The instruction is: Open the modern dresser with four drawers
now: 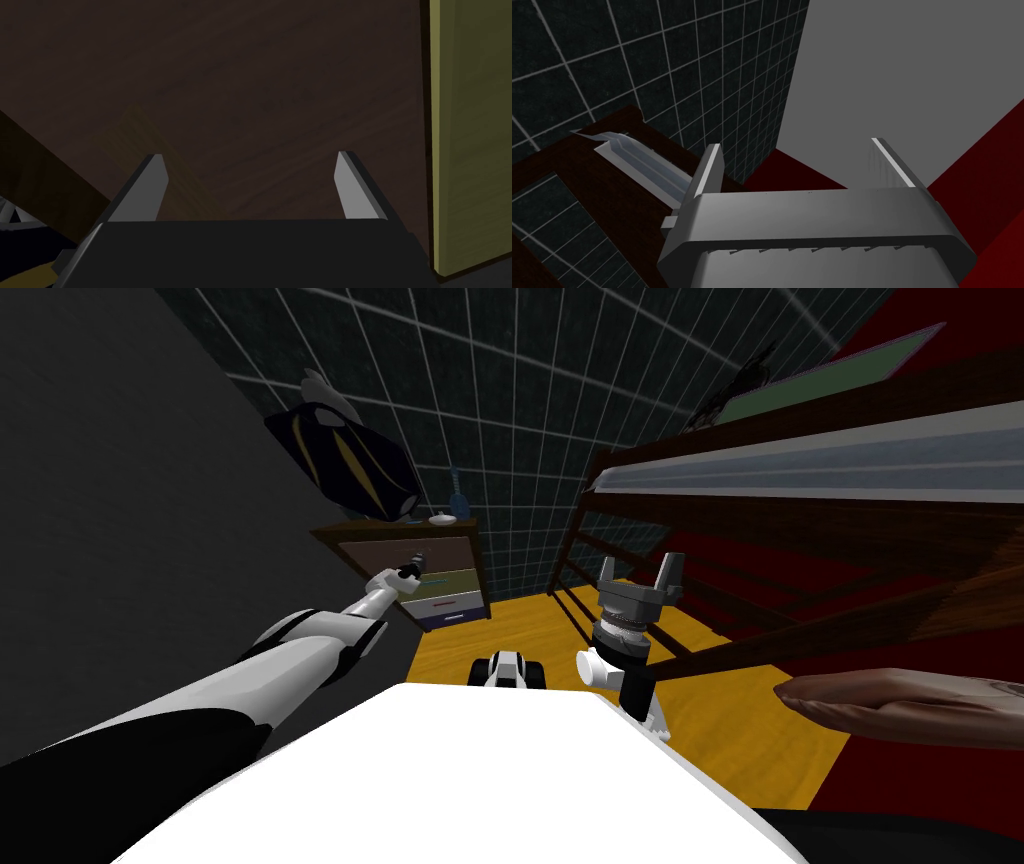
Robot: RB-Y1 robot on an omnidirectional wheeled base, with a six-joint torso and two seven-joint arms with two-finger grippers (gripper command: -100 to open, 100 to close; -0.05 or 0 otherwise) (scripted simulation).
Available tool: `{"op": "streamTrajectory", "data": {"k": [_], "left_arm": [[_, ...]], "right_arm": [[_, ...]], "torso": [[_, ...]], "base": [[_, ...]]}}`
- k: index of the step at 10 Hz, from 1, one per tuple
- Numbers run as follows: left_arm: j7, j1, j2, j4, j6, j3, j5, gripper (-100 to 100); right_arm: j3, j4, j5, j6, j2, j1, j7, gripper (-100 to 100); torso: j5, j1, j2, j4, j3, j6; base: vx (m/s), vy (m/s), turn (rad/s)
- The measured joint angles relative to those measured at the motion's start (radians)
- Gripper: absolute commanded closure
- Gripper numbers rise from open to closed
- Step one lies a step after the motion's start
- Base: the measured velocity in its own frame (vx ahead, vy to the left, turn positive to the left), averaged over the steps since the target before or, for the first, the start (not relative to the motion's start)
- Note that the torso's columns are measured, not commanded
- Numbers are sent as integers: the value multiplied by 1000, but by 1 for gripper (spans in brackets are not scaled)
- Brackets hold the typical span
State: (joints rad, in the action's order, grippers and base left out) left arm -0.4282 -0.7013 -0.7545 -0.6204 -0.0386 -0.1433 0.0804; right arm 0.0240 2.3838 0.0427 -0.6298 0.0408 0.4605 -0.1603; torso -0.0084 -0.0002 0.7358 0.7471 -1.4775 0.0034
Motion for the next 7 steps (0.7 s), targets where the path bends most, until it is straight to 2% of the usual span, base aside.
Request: {"op": "streamTrajectory", "data": {"k": [1,2,3,4,6,7], "left_arm": [[-33,-20,-15,13,7,-38,22,-100],[-47,-59,-10,74,30,-56,38,-100],[-43,-90,4,118,40,-47,54,-100],[-47,-71,-10,40,2,-41,48,-100],[-46,-127,-11,94,21,-40,53,-100],[-46,-129,-11,97,25,-40,53,100]], "right_arm": [[0,0,0,0,0,0,0,0],[0,0,0,0,0,0,0,0],[0,0,0,0,0,0,0,0],[0,0,0,0,0,0,0,0],[0,0,0,0,0,0,0,0],[0,0,0,0,0,0,0,0]], "torso": [[4,0,3,-3,2,-2],[3,0,2,-3,1,-2],[1,-1,0,-1,0,-2],[2,-2,0,-3,0,-1],[8,0,1,-9,1,-3],[9,1,2,-9,2,-4]], "base": [[-34,14,-8],[-21,-1,1],[0,0,0],[29,16,-10],[16,7,-7],[78,-25,-101]]}}
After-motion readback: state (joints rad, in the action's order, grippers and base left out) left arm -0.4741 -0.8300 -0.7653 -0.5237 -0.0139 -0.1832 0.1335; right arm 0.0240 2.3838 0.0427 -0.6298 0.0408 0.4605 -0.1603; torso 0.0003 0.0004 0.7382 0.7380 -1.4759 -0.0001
